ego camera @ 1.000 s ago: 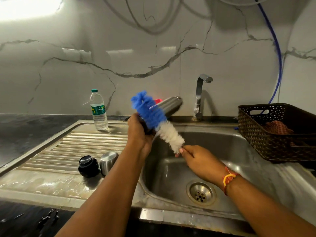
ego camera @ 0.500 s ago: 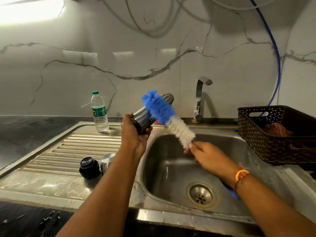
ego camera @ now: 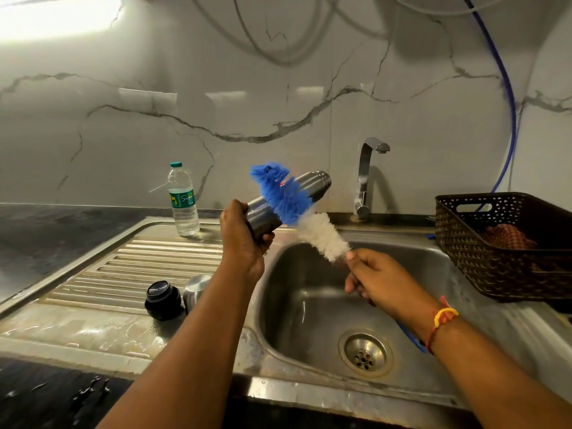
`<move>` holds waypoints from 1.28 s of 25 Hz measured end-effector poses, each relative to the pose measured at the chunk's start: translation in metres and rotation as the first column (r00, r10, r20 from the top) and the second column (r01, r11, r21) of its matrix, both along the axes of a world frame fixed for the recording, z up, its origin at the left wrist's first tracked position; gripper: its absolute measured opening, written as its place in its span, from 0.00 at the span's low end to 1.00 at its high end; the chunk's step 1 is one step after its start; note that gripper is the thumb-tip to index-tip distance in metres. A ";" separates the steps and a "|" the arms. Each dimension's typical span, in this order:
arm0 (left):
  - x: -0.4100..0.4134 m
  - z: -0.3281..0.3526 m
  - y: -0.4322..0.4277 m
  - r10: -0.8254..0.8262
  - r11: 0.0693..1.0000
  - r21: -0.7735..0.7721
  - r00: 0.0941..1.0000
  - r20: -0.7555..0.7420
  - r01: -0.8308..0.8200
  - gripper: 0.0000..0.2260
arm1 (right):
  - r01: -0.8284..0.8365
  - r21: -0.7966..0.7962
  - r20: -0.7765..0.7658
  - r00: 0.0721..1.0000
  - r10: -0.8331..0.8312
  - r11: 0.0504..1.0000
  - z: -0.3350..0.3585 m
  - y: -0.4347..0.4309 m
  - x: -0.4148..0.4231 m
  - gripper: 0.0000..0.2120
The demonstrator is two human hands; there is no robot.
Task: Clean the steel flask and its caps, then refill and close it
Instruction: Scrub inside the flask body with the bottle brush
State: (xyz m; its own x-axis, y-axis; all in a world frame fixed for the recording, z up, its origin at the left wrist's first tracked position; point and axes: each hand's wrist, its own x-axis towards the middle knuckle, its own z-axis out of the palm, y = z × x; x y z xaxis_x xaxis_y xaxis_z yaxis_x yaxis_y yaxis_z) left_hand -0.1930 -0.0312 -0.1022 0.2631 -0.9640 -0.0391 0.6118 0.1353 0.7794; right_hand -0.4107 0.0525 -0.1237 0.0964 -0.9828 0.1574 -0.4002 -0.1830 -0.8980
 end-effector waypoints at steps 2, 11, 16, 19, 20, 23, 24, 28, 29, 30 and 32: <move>-0.001 -0.002 0.001 0.048 0.999 -0.023 0.998 0.030 -0.047 0.29 | -0.014 0.034 -0.042 0.999 0.016 0.999 0.000 0.000 -0.001 0.17; -0.022 0.002 0.009 0.223 0.973 -0.123 0.928 0.299 -0.194 0.06 | 0.035 0.020 -0.092 0.995 -0.033 0.999 -0.009 -0.007 0.012 0.17; -0.014 0.002 0.011 0.231 0.973 -0.061 0.954 0.189 -0.224 0.12 | 0.020 0.114 -0.124 0.992 -0.006 0.993 -0.010 -0.005 0.011 0.18; -0.024 0.004 0.013 0.214 0.977 -0.055 0.955 0.204 -0.207 0.10 | 0.070 0.101 -0.087 0.994 -0.062 0.992 -0.007 -0.010 0.014 0.18; -0.022 0.005 0.011 0.235 0.972 -0.045 0.955 0.184 -0.230 0.11 | 0.071 0.136 -0.094 0.994 -0.058 0.988 -0.007 -0.010 0.011 0.18; -0.024 0.003 0.016 0.228 0.974 -0.045 0.945 0.233 -0.224 0.09 | 0.065 0.214 -0.079 0.996 -0.049 0.975 -0.010 -0.011 0.004 0.18; -0.029 0.001 0.019 0.221 0.975 -0.071 0.935 0.279 -0.209 0.06 | 0.067 0.208 -0.054 0.997 -0.058 0.976 -0.010 -0.012 0.006 0.19; -0.031 0.005 0.020 0.298 0.954 -0.135 0.899 0.321 -0.268 0.05 | 0.045 0.240 -0.014 0.999 -0.043 0.970 -0.010 -0.010 0.004 0.19; -0.029 0.006 0.019 0.296 0.955 -0.132 0.900 0.321 -0.267 0.05 | 0.036 0.258 -0.011 0.999 -0.034 0.966 -0.012 -0.009 0.004 0.19; -0.030 0.005 0.019 0.281 0.959 -0.137 0.897 0.342 -0.249 0.05 | 0.040 0.257 0.001 0.999 -0.041 0.966 -0.013 -0.009 0.004 0.19; -0.033 0.002 0.021 0.260 0.964 -0.163 0.884 0.389 -0.211 0.05 | 0.055 0.226 0.027 0.998 -0.063 0.972 -0.009 -0.012 0.006 0.19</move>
